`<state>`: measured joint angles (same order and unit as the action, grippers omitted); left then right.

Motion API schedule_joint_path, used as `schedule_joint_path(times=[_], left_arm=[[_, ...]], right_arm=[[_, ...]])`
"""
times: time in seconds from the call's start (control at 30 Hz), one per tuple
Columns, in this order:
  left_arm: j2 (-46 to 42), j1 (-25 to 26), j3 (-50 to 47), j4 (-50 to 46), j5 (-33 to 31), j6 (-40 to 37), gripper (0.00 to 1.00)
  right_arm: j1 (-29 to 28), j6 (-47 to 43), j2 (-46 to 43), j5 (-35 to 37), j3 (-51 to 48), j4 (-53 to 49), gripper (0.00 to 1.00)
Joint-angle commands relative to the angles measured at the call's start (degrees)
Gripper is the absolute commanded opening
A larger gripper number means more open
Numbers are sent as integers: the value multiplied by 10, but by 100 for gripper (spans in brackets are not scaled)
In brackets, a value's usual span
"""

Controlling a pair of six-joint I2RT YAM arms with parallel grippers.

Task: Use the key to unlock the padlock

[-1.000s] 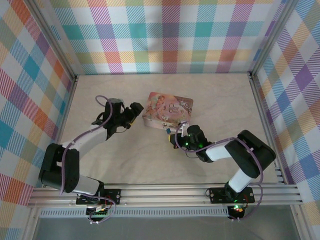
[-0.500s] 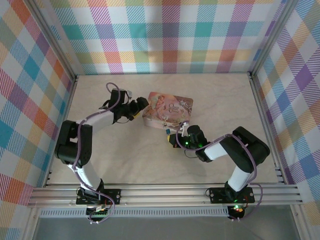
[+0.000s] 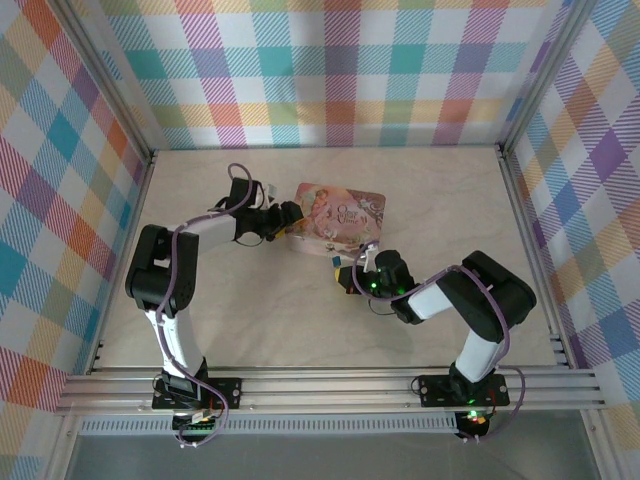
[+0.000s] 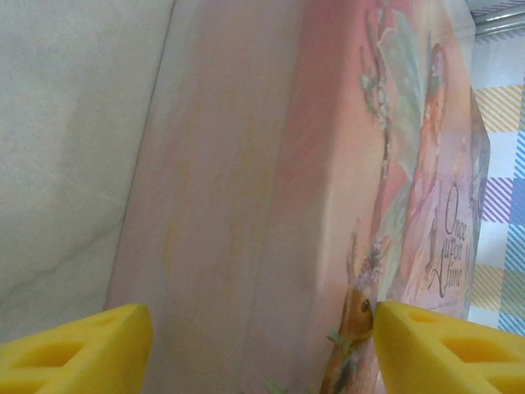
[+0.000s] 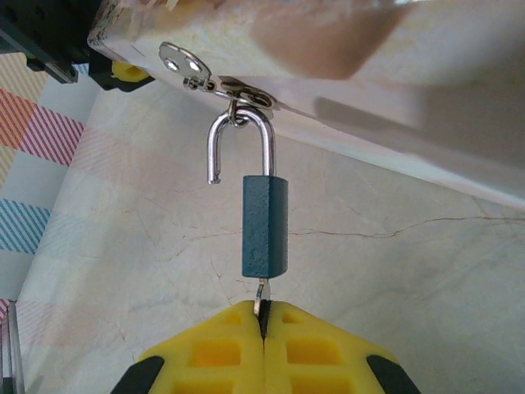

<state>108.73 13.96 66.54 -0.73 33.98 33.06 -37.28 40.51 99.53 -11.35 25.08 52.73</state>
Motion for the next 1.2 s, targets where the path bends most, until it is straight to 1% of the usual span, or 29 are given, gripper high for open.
schedule_joint_path(times=[0.0,0.3,0.47,0.63,0.77,0.93,1.07,1.17], left_arm=[[6,-4,-21,-31,-14,-29,68],[3,-4,-35,-40,-34,-33,66],[-4,-4,-36,-46,-43,-34,66],[-14,-4,-43,-51,-55,-37,65],[-17,-4,-48,-53,-59,-39,65],[-26,-3,-58,-53,-60,-37,64],[-35,-2,-69,-54,-61,-37,64],[-42,0,-78,-53,-61,-36,64]], right_arm=[[10,19,16,6,1,-31,0],[13,18,16,6,0,-34,0],[15,18,12,13,-5,-37,13],[19,9,-8,24,-15,-57,21],[25,-8,-39,30,-17,-96,31],[31,-40,-93,28,-9,-157,35],[45,-50,-148,23,-5,-181,43],[67,-50,-173,2,1,-178,48]])
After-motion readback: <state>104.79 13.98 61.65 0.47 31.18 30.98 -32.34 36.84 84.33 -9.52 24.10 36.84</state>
